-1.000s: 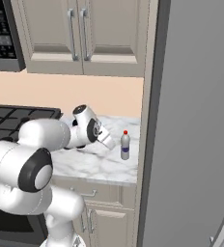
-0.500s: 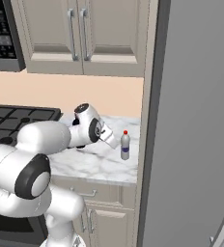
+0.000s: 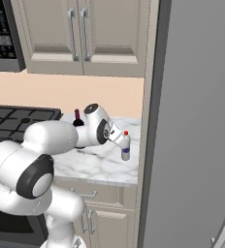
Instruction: Place the drinks on the dining counter in a tight cluster.
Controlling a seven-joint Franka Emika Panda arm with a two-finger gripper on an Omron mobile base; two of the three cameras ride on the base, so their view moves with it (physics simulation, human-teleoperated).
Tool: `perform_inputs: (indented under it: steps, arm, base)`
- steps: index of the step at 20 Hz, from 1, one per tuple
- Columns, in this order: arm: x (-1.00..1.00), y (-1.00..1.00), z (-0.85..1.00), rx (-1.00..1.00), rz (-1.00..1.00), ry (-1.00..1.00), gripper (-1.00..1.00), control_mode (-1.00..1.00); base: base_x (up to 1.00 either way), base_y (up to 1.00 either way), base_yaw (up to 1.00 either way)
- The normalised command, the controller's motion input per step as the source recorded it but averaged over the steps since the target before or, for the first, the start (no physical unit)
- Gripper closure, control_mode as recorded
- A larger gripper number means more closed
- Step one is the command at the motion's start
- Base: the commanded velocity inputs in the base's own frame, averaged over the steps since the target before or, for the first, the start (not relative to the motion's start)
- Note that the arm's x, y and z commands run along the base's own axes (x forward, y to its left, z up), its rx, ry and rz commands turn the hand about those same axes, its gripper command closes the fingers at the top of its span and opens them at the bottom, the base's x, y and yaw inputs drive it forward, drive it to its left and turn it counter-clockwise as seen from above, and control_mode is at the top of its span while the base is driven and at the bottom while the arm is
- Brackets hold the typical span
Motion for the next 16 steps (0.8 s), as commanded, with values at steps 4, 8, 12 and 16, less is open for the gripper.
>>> perform_inputs:
  steps: [4, 8, 12, 16]
  arm:
    - [0.04, -0.11, 0.0, 0.0, 0.0, -0.04, -1.0, -1.0]
    - [0.04, -0.13, 0.0, 0.0, 0.0, 0.0, -1.0, -1.0]
    - [0.13, -0.14, 0.0, 0.0, 0.0, 0.0, -1.0, -1.0]
    - [0.2, -0.12, 0.0, 0.0, 0.0, 0.0, -1.0, -1.0]
  base:
    - [0.0, 0.0, 0.0]
    - [0.0, 0.0, 0.0]
    - [0.0, 0.0, 0.0]
    - [0.0, 0.0, 0.0]
